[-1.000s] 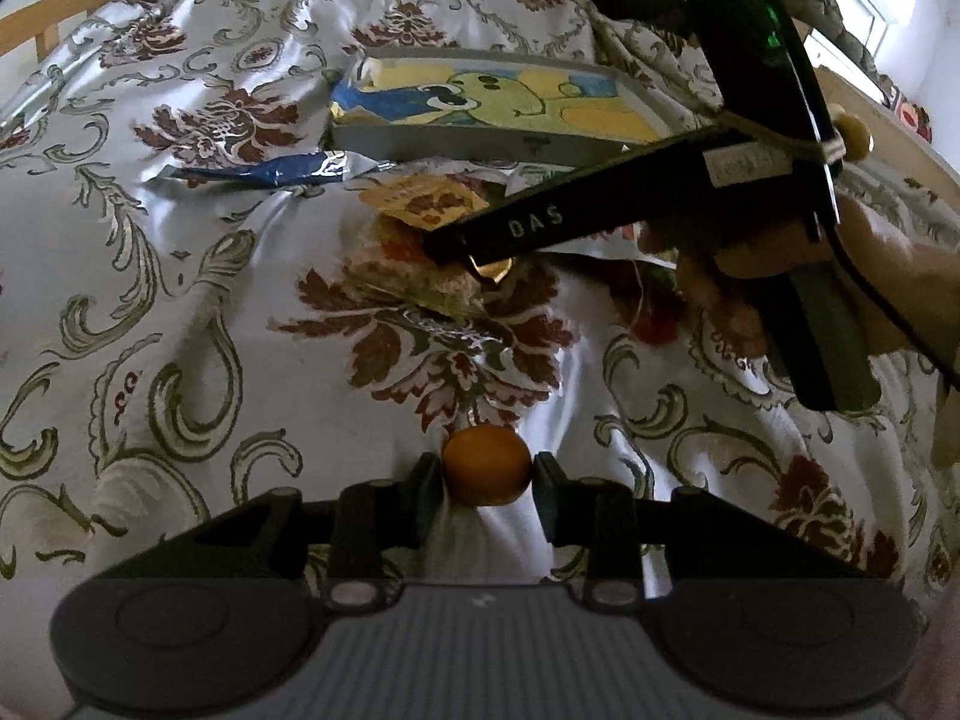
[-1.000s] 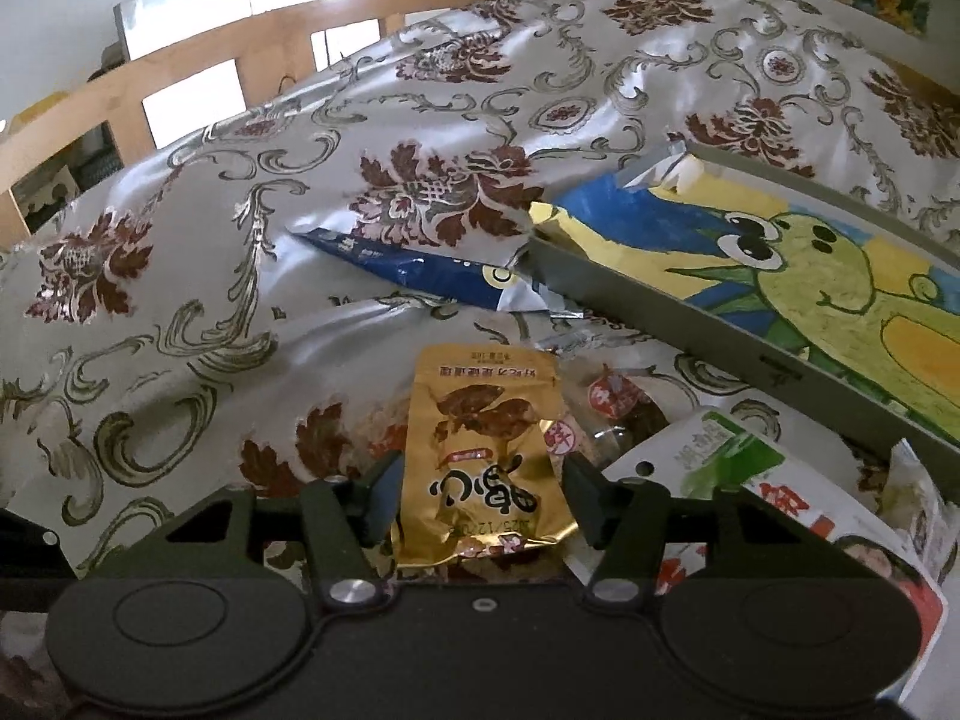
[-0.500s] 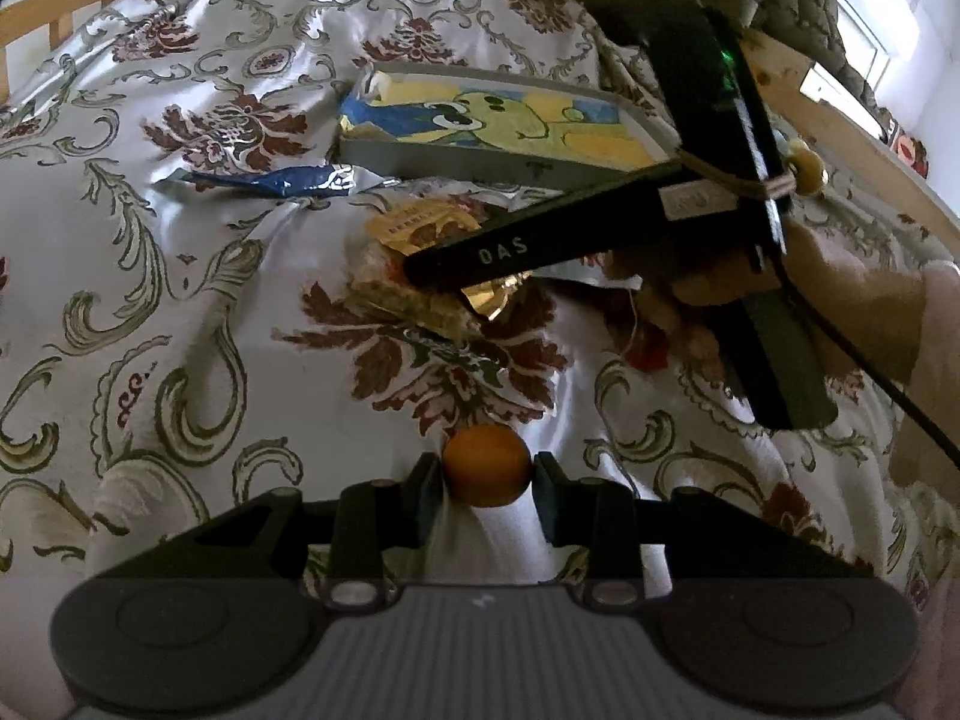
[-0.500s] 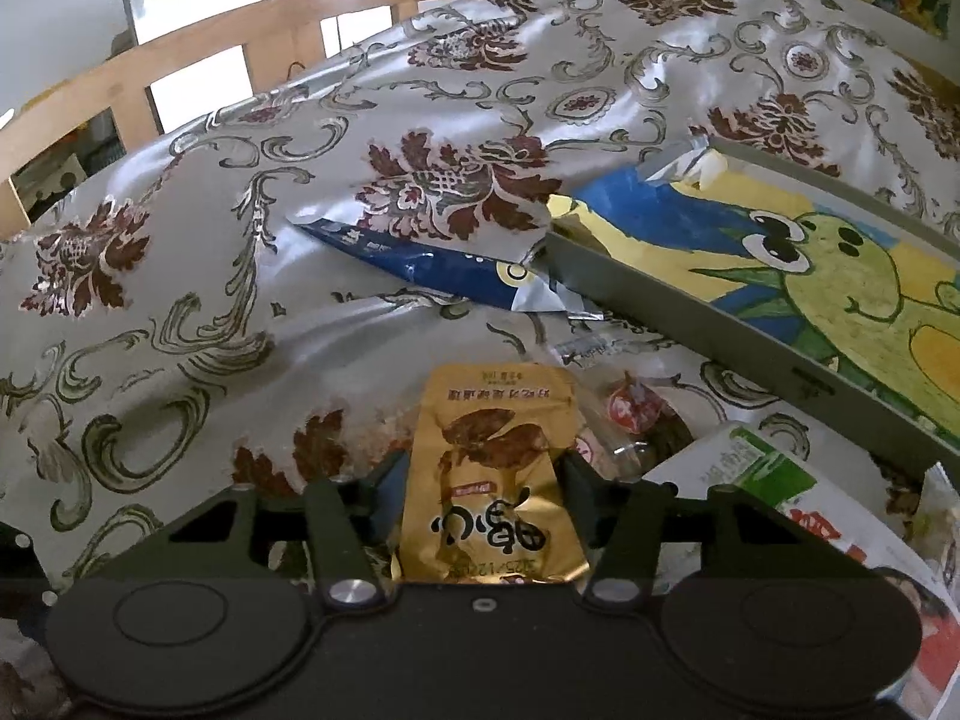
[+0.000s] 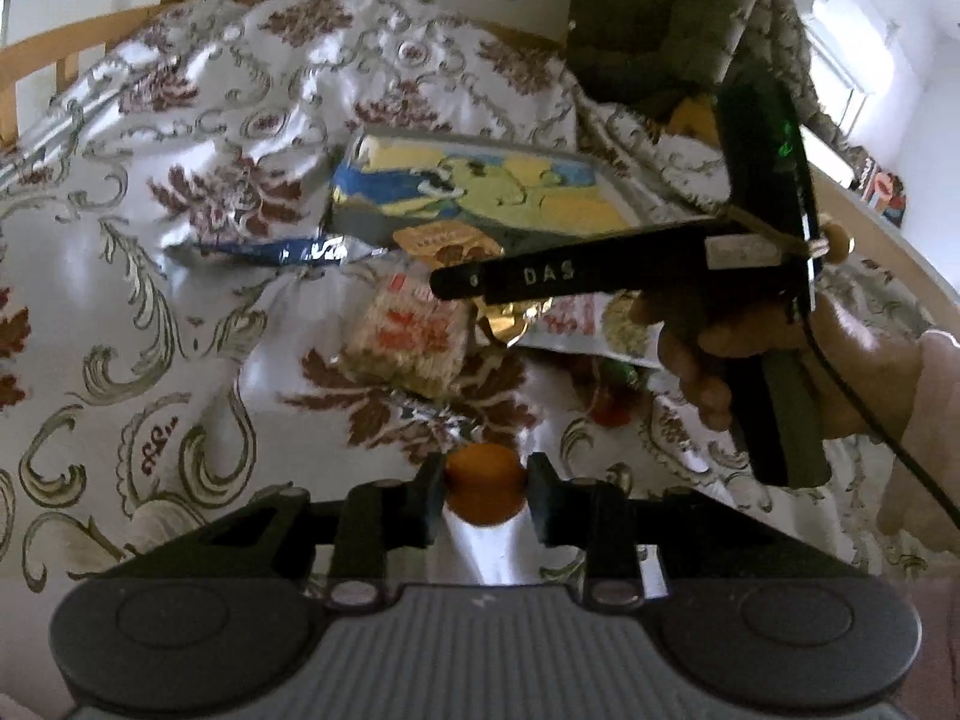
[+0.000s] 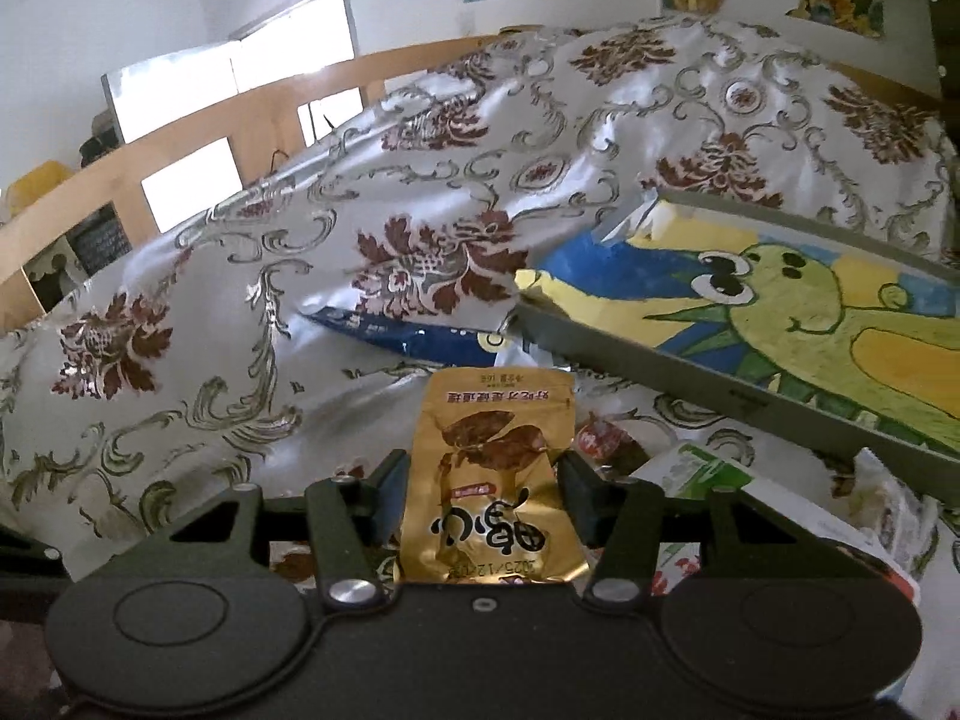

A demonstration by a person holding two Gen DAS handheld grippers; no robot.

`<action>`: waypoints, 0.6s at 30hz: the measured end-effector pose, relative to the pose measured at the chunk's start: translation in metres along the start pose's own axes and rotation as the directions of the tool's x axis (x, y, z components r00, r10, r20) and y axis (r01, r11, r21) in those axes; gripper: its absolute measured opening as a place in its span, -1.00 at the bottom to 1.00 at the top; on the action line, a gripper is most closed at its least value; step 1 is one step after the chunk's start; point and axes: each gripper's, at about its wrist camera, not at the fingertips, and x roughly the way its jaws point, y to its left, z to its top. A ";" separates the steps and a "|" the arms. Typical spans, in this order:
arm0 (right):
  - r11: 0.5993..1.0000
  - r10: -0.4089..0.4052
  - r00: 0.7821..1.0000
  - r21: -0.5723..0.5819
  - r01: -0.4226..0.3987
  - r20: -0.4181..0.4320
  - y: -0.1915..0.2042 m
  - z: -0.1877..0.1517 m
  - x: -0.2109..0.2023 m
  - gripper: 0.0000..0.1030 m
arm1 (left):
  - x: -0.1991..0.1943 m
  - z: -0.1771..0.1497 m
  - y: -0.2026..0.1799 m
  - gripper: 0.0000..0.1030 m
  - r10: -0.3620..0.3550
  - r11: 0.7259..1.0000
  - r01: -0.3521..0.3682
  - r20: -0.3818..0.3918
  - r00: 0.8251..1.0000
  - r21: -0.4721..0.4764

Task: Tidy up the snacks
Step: 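Carry the mandarin and gold packet into the frog tray and open both tools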

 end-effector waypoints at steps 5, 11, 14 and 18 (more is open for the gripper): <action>1.000 -0.008 1.000 0.012 0.008 0.003 0.003 -0.004 -0.009 0.08 | 0.003 -0.001 -0.005 -0.54 0.006 0.999 -0.005 -0.019 1.000 0.039; 1.000 -0.008 1.000 0.030 0.008 0.002 0.003 -0.012 -0.013 0.08 | 0.030 -0.017 -0.018 -0.54 0.065 0.986 -0.037 -0.168 0.984 0.163; 0.999 -0.003 1.000 0.040 0.003 0.009 0.000 -0.016 -0.014 0.08 | 0.036 -0.020 -0.017 -0.40 0.088 0.984 -0.055 -0.192 0.977 0.171; 0.998 0.004 1.000 0.062 -0.005 0.018 -0.005 -0.021 -0.012 0.08 | 0.047 -0.020 -0.021 -0.14 0.073 0.983 -0.036 -0.203 0.976 0.182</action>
